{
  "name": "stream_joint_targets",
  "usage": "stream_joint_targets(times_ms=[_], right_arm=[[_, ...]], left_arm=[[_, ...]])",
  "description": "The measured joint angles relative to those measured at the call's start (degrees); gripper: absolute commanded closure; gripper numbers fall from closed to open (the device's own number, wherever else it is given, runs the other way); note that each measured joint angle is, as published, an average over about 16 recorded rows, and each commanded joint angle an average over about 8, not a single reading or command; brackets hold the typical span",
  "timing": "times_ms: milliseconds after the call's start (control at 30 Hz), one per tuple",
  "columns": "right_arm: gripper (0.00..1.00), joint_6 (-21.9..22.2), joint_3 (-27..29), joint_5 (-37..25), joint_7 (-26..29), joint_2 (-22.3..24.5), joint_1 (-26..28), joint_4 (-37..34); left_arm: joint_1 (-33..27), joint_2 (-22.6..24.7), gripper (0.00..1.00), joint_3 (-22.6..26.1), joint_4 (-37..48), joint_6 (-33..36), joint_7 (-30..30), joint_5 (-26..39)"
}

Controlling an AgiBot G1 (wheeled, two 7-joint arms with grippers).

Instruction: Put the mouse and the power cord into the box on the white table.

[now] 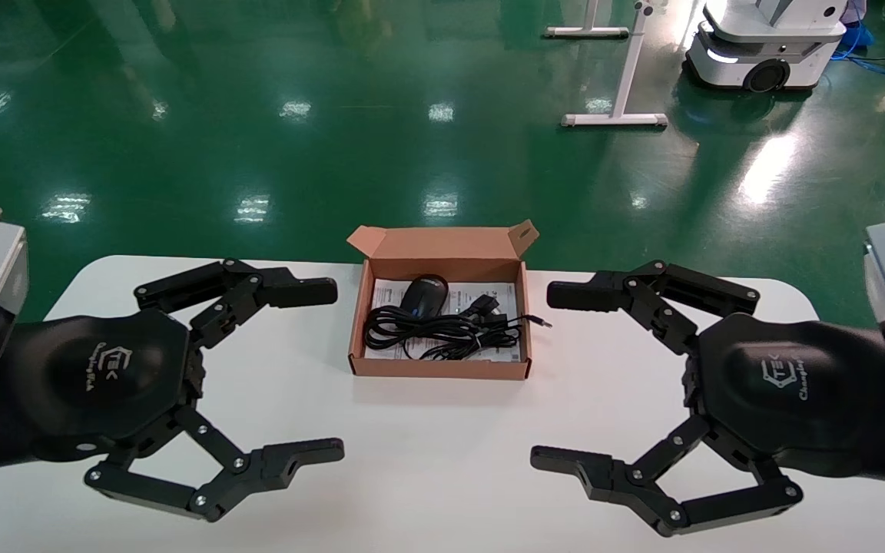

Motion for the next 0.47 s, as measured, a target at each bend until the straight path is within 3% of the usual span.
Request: stream_joint_targets(times_ms=[467], right_arm=[[0.00,0.0,0.0,0.0,0.0,0.0,0.0,0.0]], left_arm=[[0.0,0.0,0.00,0.0,0.0,0.0,0.0,0.0]])
